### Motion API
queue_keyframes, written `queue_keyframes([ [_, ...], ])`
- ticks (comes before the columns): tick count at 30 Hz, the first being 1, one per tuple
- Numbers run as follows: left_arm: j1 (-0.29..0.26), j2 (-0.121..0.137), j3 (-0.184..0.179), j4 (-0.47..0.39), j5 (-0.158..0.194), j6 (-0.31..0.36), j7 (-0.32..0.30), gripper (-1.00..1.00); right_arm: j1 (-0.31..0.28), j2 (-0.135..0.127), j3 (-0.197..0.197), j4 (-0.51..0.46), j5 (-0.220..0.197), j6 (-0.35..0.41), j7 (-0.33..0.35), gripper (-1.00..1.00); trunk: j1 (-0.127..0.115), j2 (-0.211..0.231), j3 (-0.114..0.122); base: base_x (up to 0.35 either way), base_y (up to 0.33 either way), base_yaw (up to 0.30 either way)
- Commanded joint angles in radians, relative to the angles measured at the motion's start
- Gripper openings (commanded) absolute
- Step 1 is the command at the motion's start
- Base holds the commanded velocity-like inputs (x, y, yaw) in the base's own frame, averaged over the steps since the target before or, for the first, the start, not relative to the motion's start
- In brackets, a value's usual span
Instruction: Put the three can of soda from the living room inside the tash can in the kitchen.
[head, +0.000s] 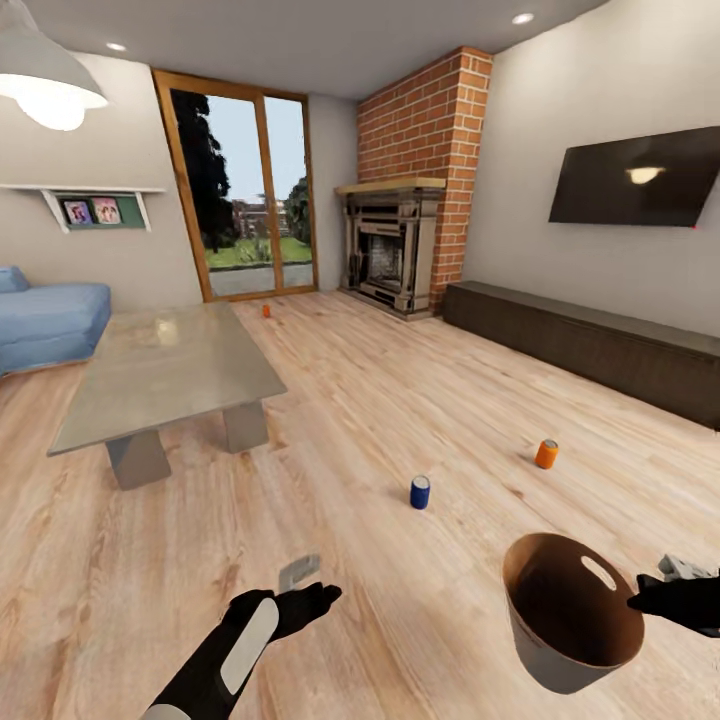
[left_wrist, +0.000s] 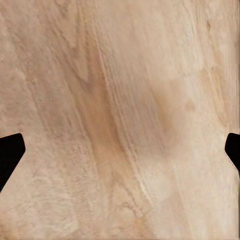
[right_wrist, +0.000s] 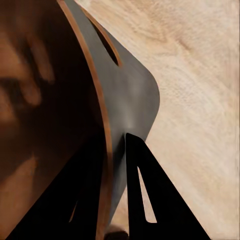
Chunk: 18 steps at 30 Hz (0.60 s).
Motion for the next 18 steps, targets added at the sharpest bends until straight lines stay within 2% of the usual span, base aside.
queue_keyframes([
  [1, 0.0, 0.0, 0.0, 0.0, 0.0, 0.0, 0.0, 1.0, -0.003, -0.001, -0.001, 0.008, -0.064, 0.018, 0.014, -1.0, 0.0, 0.0, 0.0, 0.305, -0.202, -0.265],
  [5, 0.0, 0.0, 0.0, 0.0, 0.0, 0.0, 0.0, 1.0, -0.007, -0.001, 0.002, 0.041, -0.06, 0.018, 0.034, -1.0, 0.0, 0.0, -0.003, 0.305, -0.202, -0.265],
  [10, 0.0, 0.0, 0.0, 0.0, 0.002, 0.0, 0.0, 1.0, -0.008, 0.011, 0.003, 0.052, -0.058, 0.018, 0.02, -1.0, 0.0, 0.0, -0.007, 0.305, -0.202, -0.265],
  [13, 0.0, 0.0, 0.0, 0.0, 0.002, 0.0, 0.0, 1.0, -0.023, 0.043, 0.003, 0.055, -0.062, 0.018, -0.026, -1.0, 0.0, 0.0, -0.009, 0.305, -0.202, -0.255],
  [14, 0.0, 0.0, 0.0, 0.0, 0.003, 0.0, 0.0, 1.0, -0.043, 0.072, 0.003, 0.056, -0.062, 0.018, -0.058, -1.0, 0.0, 0.0, -0.01, 0.305, -0.202, -0.241],
  [15, 0.0, 0.0, 0.0, 0.0, 0.003, 0.0, 0.0, 1.0, -0.052, 0.087, 0.002, 0.058, -0.061, 0.018, -0.079, -1.0, 0.0, 0.0, -0.011, 0.305, -0.202, -0.237],
  [17, 0.0, 0.0, 0.0, 0.0, 0.003, 0.0, 0.0, 1.0, -0.075, 0.134, 0.002, 0.082, -0.064, 0.018, -0.188, -1.0, 0.0, 0.0, -0.013, 0.305, -0.202, -0.23],
  [18, 0.0, 0.0, 0.0, 0.0, 0.003, 0.0, 0.0, 1.0, -0.078, 0.142, 0.002, 0.087, -0.065, 0.018, -0.208, -1.0, 0.0, 0.0, -0.014, 0.305, -0.202, -0.227],
])
